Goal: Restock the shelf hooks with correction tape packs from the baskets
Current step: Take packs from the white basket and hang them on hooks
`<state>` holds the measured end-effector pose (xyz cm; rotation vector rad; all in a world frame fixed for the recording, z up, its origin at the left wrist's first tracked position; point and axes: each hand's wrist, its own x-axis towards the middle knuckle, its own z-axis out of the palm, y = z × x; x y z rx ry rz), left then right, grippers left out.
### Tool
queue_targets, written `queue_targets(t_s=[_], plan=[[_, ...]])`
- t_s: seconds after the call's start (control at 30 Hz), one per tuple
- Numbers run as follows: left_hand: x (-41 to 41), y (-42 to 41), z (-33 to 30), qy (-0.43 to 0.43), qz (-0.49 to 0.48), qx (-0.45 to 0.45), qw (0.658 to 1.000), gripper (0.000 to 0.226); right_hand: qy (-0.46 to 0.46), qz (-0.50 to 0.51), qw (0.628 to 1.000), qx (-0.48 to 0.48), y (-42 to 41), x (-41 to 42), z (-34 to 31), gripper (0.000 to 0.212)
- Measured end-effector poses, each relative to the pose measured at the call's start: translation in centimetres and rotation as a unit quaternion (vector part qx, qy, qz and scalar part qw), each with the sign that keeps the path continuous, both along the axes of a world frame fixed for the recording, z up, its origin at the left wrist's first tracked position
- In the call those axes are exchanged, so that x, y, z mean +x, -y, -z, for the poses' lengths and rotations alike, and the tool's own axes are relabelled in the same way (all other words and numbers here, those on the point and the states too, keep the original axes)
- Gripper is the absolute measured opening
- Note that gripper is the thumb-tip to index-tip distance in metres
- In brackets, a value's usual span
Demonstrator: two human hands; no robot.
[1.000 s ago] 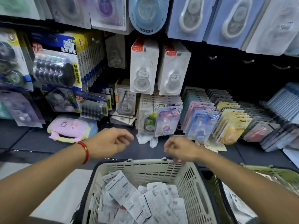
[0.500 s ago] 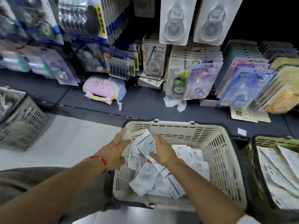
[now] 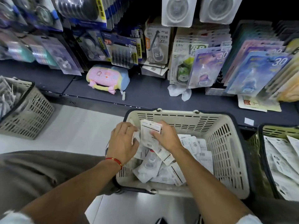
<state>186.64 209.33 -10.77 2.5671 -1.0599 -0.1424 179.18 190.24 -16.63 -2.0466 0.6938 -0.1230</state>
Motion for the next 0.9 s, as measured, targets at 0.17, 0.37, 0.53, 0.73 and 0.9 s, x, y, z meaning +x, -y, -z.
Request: queue_targets(t_s=[0.17, 0.37, 0.53, 0.73, 0.9], plan=[[-4.2, 3.3, -0.3, -0.259, 0.018, -0.124, 0.958, 0.084, 0.08, 0.069, 0.965, 0.24, 0.2, -1.3, -5.2, 0.029], [-4.0, 3.6, 0.5, -0.343, -0.134, -0.24, 0.898, 0.059, 0.083, 0.035, 0.88, 0.466, 1.5, -3.0, -5.6, 0.034], [-2.9, 2.3, 1.7, -0.435, -0.214, -0.228, 0.844, 0.07, -0.177, -0.139, 0.972, -0.063, 4.5, -5.1, -0.6, 0.032], [-2.4, 1.2, 3.4, -0.469, -0.233, -0.222, 0.823, 0.073, -0.374, -0.422, 0.777, -0.281, 5.5, -11.2, 5.9, 0.126], [-2.4, 1.1, 4.2, -0.486, -0.224, -0.21, 0.818, 0.072, -0.312, -0.32, 0.874, -0.192, 7.4, -12.3, 6.0, 0.1]])
